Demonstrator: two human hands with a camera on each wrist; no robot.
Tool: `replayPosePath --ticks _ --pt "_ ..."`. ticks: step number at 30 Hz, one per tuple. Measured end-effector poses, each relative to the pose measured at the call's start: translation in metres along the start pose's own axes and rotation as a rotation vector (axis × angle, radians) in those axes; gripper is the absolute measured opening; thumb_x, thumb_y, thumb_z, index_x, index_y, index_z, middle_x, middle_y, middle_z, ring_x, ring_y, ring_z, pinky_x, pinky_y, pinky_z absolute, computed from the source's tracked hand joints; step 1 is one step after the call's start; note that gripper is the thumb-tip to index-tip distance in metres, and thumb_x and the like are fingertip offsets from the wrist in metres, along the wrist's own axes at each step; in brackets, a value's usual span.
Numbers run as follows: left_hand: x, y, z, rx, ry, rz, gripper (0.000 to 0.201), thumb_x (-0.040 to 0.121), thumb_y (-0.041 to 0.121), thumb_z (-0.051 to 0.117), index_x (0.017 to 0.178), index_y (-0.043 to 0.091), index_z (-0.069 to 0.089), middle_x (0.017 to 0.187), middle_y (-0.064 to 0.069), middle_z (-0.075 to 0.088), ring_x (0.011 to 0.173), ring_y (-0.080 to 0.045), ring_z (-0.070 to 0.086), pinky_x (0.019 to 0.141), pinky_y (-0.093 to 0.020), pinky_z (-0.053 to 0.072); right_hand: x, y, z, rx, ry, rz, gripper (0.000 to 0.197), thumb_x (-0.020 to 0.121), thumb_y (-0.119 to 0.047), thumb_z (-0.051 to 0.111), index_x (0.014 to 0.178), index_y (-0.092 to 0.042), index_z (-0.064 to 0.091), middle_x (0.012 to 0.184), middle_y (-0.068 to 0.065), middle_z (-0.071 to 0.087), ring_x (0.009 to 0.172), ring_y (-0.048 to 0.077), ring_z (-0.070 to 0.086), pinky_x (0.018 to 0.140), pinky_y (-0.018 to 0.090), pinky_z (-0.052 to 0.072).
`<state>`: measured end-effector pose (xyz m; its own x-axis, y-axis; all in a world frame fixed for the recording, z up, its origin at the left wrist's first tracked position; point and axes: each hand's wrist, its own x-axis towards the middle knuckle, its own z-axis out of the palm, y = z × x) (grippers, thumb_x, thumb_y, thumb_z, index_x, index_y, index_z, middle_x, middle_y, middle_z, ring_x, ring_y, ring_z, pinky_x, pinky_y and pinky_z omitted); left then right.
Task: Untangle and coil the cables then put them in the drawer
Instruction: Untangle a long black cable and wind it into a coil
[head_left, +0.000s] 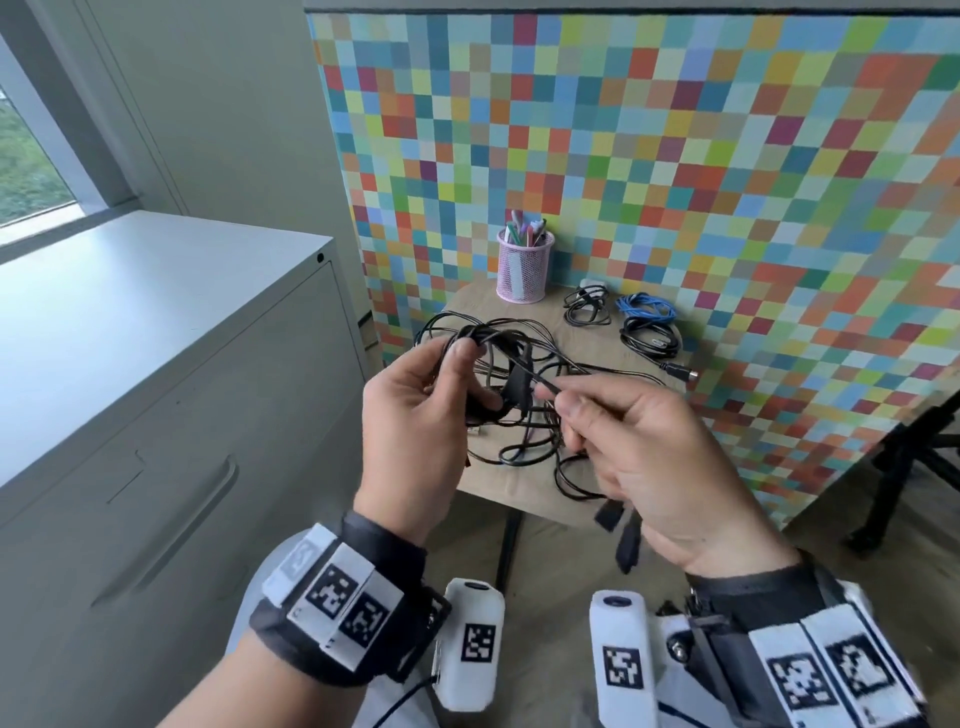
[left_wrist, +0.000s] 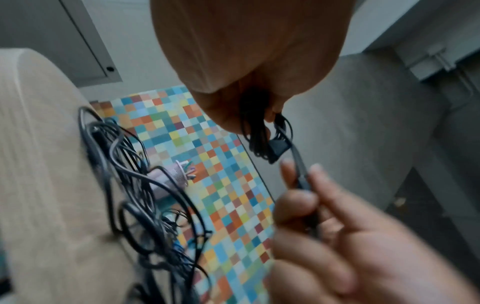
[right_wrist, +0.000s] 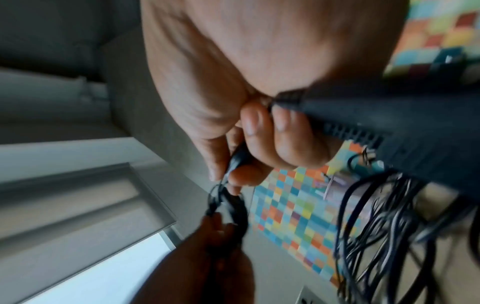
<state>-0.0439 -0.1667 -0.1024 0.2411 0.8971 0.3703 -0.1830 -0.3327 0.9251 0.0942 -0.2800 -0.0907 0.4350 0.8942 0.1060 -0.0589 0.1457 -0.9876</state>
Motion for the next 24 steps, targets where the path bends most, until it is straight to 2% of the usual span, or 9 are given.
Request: replayPosePath --ticks 3,6,9,11,14,16,18,21,24 --pt "-0.005 0.007 0.005 -0.218 -0.068 -0.097 0.024 0.105 0.023 0.059 0.092 0.010 0.074 0.075 -0.026 0.063 0.062 -0.021 0.066 0.052 -0.026 0.049 0.001 0.006 -0.007 0.019 0.066 -0.097 0.027 0.083 -0.030 0.069 0.107 -0.028 0.082 0.075 0.004 0.062 0.049 0.008 0.036 0.047 0.024 0.035" --pt "-0.007 0.014 0.008 -0.390 -0.145 -0.153 0.026 0.101 0.028 0.060 0.081 0.017 0.071 0.084 -0.026 0.053 0.065 -0.023 0.064 0.066 -0.041 0.050 0.002 0.014 -0.003 0.199 0.108 -0.124 0.028 0.080 -0.026 0.072 0.106 -0.025 0.083 0.085 0.009 0.067 0.058 0.013 0.042 0.056 0.025 0.048" --pt "-0.008 0.022 0.010 -0.461 -0.178 -0.210 0.022 0.099 0.029 0.061 0.088 0.011 0.069 0.075 -0.016 0.053 0.062 -0.018 0.063 0.056 -0.029 0.051 0.004 0.015 0.005 0.356 0.151 -0.150 0.026 0.074 -0.027 0.076 0.098 -0.021 0.084 0.080 0.005 0.068 0.061 0.011 0.048 0.065 0.028 0.043" --pt "-0.011 0.028 0.013 -0.494 -0.187 -0.231 0.024 0.094 0.028 0.057 0.093 0.006 0.066 0.067 -0.004 0.055 0.059 -0.015 0.062 0.051 -0.022 0.050 0.006 0.017 0.011 0.471 0.137 -0.131 0.022 0.076 -0.024 0.080 0.098 -0.019 0.080 0.083 0.016 0.060 0.068 0.021 0.049 0.074 0.034 0.044" --pt "-0.014 0.034 0.017 -0.559 -0.219 -0.265 0.023 0.097 0.025 0.051 0.095 0.006 0.064 0.063 0.000 0.058 0.056 -0.014 0.060 0.052 -0.023 0.051 0.004 0.017 0.023 0.659 0.108 -0.090 0.020 0.085 -0.021 0.081 0.098 -0.019 0.066 0.103 0.031 0.056 0.086 0.039 0.049 0.085 0.051 0.037" --pt "-0.014 0.036 0.018 -0.597 -0.229 -0.291 0.023 0.099 0.024 0.050 0.096 0.007 0.065 0.063 0.000 0.060 0.058 -0.015 0.060 0.059 -0.031 0.049 0.004 0.015 0.030 0.731 0.091 -0.072 0.010 0.094 -0.014 0.067 0.093 -0.018 0.058 0.099 0.023 0.068 0.085 0.036 0.062 0.082 0.048 0.043" --pt "-0.015 0.036 0.018 -0.617 -0.227 -0.294 0.023 0.098 0.025 0.052 0.097 0.007 0.066 0.066 -0.003 0.060 0.063 -0.016 0.062 0.066 -0.035 0.046 0.004 0.013 0.037 0.758 0.078 -0.079 0.008 0.099 -0.007 0.055 0.095 -0.014 0.055 0.091 0.017 0.070 0.086 0.031 0.066 0.080 0.043 0.050" --pt "-0.014 0.033 0.017 -0.629 -0.238 -0.288 0.023 0.098 0.024 0.053 0.097 0.005 0.066 0.073 -0.008 0.061 0.069 -0.018 0.064 0.069 -0.036 0.051 0.006 0.013 0.041 0.763 0.126 -0.068 0.005 0.101 -0.001 0.054 0.105 -0.002 0.056 0.091 0.018 0.068 0.090 0.032 0.065 0.080 0.038 0.056" --pt "-0.013 0.032 0.017 -0.542 -0.248 -0.265 0.024 0.097 0.023 0.056 0.097 0.003 0.069 0.076 -0.009 0.063 0.075 -0.019 0.063 0.076 -0.033 0.056 0.006 0.012 0.043 0.714 0.192 -0.033 0.041 0.090 -0.003 0.064 0.124 0.016 0.053 0.102 0.022 0.072 0.092 0.030 0.071 0.078 0.034 0.060"
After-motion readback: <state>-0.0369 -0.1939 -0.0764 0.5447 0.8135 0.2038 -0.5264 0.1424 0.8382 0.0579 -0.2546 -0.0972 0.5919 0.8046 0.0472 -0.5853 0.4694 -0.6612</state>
